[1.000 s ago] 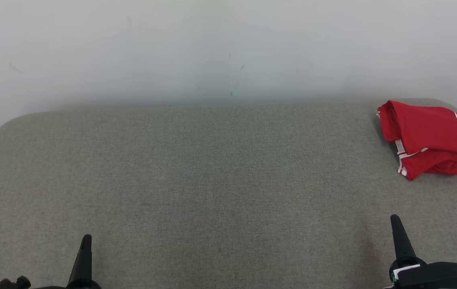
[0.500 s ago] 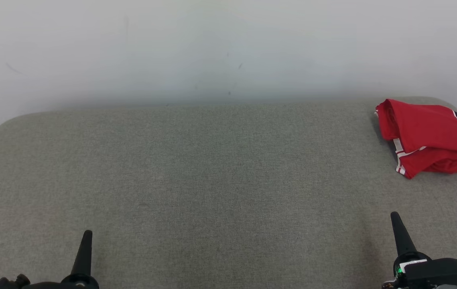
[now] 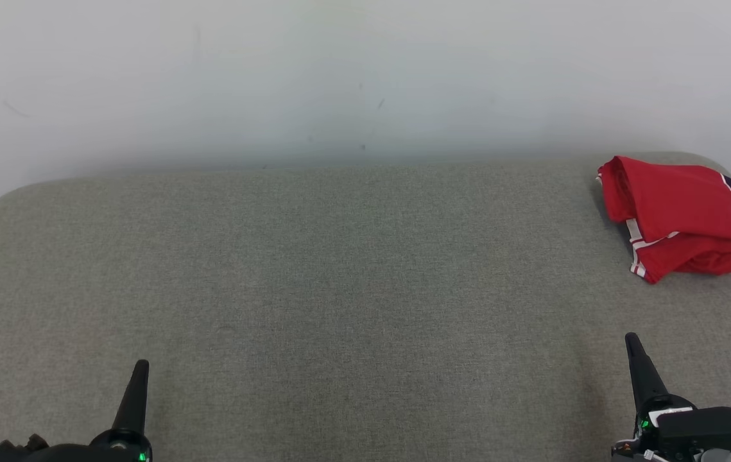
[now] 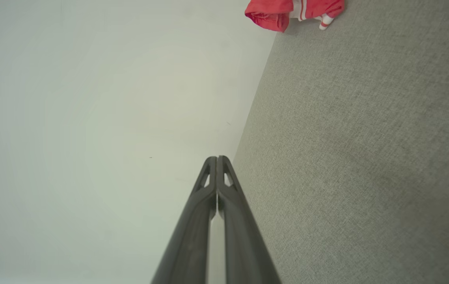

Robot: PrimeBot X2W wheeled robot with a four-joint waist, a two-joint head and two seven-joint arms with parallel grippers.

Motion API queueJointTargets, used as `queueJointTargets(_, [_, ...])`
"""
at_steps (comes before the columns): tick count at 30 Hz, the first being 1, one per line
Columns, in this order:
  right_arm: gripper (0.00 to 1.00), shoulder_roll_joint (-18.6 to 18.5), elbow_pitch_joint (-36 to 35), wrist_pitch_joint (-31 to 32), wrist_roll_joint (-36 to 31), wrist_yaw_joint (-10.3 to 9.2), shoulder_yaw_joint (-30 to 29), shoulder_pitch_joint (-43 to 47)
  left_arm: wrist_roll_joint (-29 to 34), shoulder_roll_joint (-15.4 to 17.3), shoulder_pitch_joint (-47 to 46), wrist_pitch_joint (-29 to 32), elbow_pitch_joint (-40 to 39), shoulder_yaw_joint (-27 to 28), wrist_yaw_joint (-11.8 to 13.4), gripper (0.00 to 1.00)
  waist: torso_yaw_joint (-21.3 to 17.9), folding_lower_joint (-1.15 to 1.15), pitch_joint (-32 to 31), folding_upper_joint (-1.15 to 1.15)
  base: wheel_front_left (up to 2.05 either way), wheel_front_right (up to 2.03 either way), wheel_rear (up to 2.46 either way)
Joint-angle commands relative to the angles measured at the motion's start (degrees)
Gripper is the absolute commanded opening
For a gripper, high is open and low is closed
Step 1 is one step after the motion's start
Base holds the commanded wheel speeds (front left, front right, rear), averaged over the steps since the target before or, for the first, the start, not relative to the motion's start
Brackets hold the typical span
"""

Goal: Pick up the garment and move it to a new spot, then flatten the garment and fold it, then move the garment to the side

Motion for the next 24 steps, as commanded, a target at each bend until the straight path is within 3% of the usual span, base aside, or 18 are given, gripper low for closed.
queueJointTargets(1, [0.00, 0.11, -0.12, 0.12, 0.79, -0.08, -0.19, -0.92, -1.10, 0.05, -1.17, 0.39, -0.14, 0.20, -0.38, 0.00, -0.02, 0.00, 0.01, 0.00, 0.00, 0.00, 0.00])
queueJointTargets(24, [0.00, 0.38, 1.27, 2.25, 10.76, -0.11, -1.06, -2.30, -11.85, -0.04, -2.63, 3.08, 0.89, 0.56, -0.43, 0.00, -0.63, 0.00, 0.35, 0.00, 0.00, 0.00, 0.00])
